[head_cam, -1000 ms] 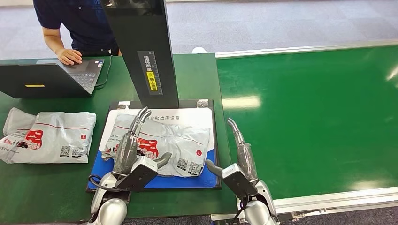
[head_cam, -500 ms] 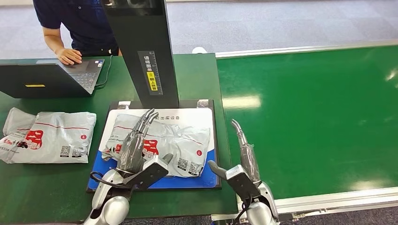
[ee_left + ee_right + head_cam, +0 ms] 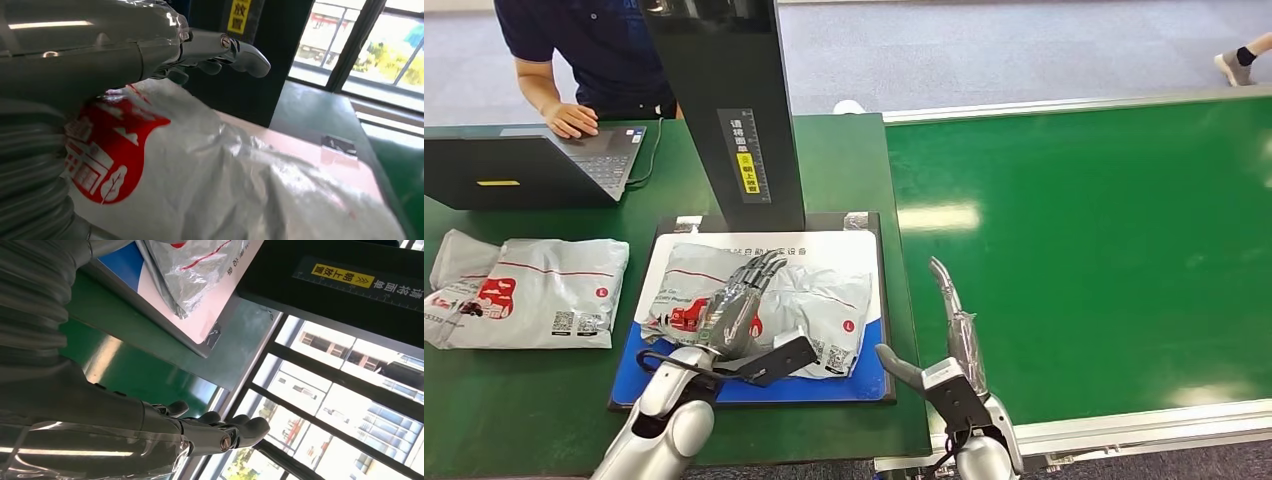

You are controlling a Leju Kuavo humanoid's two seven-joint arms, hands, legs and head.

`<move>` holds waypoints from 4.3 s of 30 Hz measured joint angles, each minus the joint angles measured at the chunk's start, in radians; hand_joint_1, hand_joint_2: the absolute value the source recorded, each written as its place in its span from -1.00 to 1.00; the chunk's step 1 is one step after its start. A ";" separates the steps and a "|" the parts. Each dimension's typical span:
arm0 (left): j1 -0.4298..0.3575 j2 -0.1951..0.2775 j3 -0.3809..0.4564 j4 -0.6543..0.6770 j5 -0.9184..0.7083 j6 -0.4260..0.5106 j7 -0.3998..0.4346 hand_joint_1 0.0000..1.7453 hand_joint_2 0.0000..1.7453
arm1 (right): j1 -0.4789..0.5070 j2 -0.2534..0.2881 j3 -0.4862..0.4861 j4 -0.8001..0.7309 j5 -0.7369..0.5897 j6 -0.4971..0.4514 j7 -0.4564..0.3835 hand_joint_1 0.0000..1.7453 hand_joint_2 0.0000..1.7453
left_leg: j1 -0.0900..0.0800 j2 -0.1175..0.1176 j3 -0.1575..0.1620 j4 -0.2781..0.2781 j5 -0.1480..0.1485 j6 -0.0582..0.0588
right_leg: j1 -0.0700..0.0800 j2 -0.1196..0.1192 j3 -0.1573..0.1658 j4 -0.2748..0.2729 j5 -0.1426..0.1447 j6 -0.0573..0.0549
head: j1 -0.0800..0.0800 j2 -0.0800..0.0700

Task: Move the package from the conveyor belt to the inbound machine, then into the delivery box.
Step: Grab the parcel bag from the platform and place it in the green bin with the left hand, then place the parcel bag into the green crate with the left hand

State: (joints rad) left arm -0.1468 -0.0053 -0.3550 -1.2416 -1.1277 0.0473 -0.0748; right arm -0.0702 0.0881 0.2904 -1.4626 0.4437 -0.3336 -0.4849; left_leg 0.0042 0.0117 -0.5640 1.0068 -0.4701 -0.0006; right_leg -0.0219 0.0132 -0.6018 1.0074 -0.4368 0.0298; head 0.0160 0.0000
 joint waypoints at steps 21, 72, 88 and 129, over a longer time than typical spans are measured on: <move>-0.213 0.015 -0.052 0.346 0.053 -0.054 -0.008 -0.44 1.00 | 0.001 0.000 -0.008 0.000 0.002 0.009 -0.012 -1.00 1.00 | 0.000 0.000 0.006 0.000 0.000 0.000 | 0.000 0.000 0.006 0.000 0.000 0.000 | 0.000 0.000; -0.027 0.018 -0.063 -0.152 0.338 0.241 -0.373 1.00 1.00 | 0.038 0.000 -0.031 -0.022 0.023 -0.005 -0.013 -1.00 1.00 | 0.000 0.000 0.001 0.000 0.002 -0.001 | 0.000 0.000 0.001 0.000 0.001 -0.002 | 0.000 0.000; 0.049 -0.023 0.127 -0.368 0.454 0.591 -0.404 1.00 1.00 | 0.058 0.001 -0.027 -0.038 0.034 -0.025 -0.012 -1.00 1.00 | 0.000 0.000 0.000 0.000 0.002 -0.001 | 0.000 0.000 0.000 0.000 0.001 -0.002 | 0.000 0.000; -0.242 0.004 0.963 0.056 0.339 0.645 -0.418 1.00 1.00 | 0.070 0.026 0.003 -0.039 0.053 -0.051 0.009 -1.00 1.00 | 0.001 0.001 -0.001 0.000 0.003 -0.002 | 0.001 0.000 -0.001 0.002 0.002 -0.003 | 0.000 0.000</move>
State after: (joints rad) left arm -0.3883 -0.0010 0.6078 -1.1858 -0.7882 0.6920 -0.4928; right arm -0.0005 0.1139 0.2937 -1.5011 0.4969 -0.3846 -0.4760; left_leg 0.0049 0.0124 -0.5646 1.0064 -0.4672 -0.0027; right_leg -0.0212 0.0135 -0.6031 1.0092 -0.4350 0.0271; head 0.0160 0.0000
